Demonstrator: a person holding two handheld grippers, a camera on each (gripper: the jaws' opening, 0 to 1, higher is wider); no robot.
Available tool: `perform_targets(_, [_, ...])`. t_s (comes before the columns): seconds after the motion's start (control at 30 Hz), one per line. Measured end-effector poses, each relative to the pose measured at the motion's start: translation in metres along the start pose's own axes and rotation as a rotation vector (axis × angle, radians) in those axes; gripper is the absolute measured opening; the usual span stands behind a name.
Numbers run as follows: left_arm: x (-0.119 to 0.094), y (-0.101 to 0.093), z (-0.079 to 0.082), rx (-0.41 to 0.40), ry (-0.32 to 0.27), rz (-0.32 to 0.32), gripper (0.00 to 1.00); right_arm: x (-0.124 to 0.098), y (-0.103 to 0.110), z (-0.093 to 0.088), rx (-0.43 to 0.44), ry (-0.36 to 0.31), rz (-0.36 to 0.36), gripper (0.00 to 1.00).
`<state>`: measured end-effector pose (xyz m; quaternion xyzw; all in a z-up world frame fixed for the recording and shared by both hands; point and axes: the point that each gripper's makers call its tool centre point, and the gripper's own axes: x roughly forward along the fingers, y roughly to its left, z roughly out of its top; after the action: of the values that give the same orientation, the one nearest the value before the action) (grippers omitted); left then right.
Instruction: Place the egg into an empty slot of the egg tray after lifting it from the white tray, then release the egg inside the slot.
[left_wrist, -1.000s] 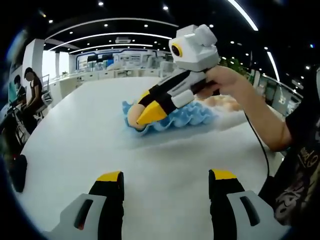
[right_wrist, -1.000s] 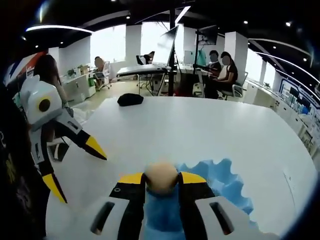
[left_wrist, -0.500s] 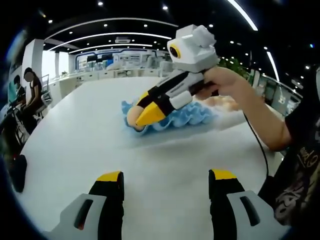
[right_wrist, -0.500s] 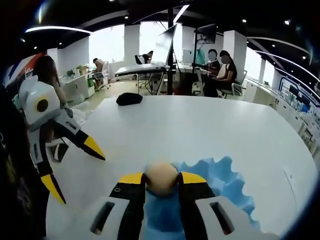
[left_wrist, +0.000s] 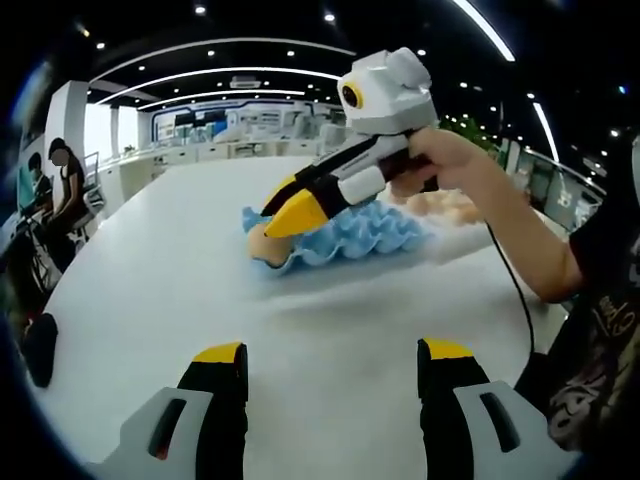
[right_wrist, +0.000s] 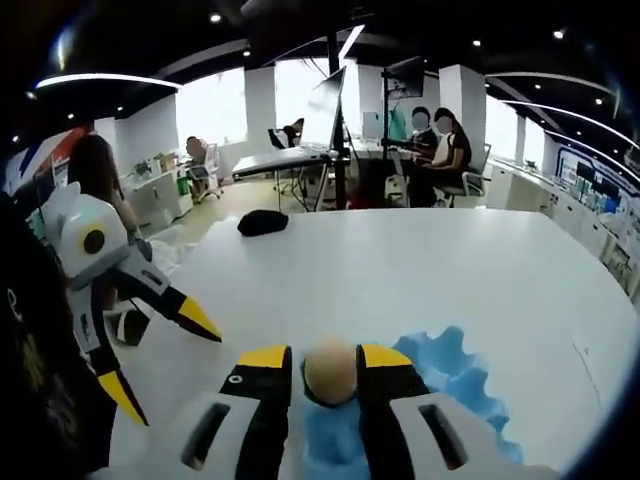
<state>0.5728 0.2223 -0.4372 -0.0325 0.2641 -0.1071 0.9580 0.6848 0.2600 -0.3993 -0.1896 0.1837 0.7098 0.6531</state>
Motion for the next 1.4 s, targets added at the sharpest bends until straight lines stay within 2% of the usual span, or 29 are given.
perform_targets(0.23, [0.003,-0.008,0.002,0.009,-0.002,-0.015,0.70,-0.015,-0.001,0.003,-0.006,-0.009,-0.022,0.27])
perform_targets(0.47, [0.003,-0.014,0.002,0.018,0.001,-0.025,0.70,-0.021,0.002,-0.002,-0.018,0.008,-0.025,0.27])
perform_targets(0.8, [0.006,-0.023,0.005,0.033,0.005,-0.037,0.70,-0.045,0.000,-0.007,-0.026,0.000,-0.049,0.29])
perform_targets(1.4, [0.021,-0.040,0.010,0.058,0.013,-0.092,0.70,-0.093,-0.012,-0.038,-0.008,0.031,-0.119,0.30])
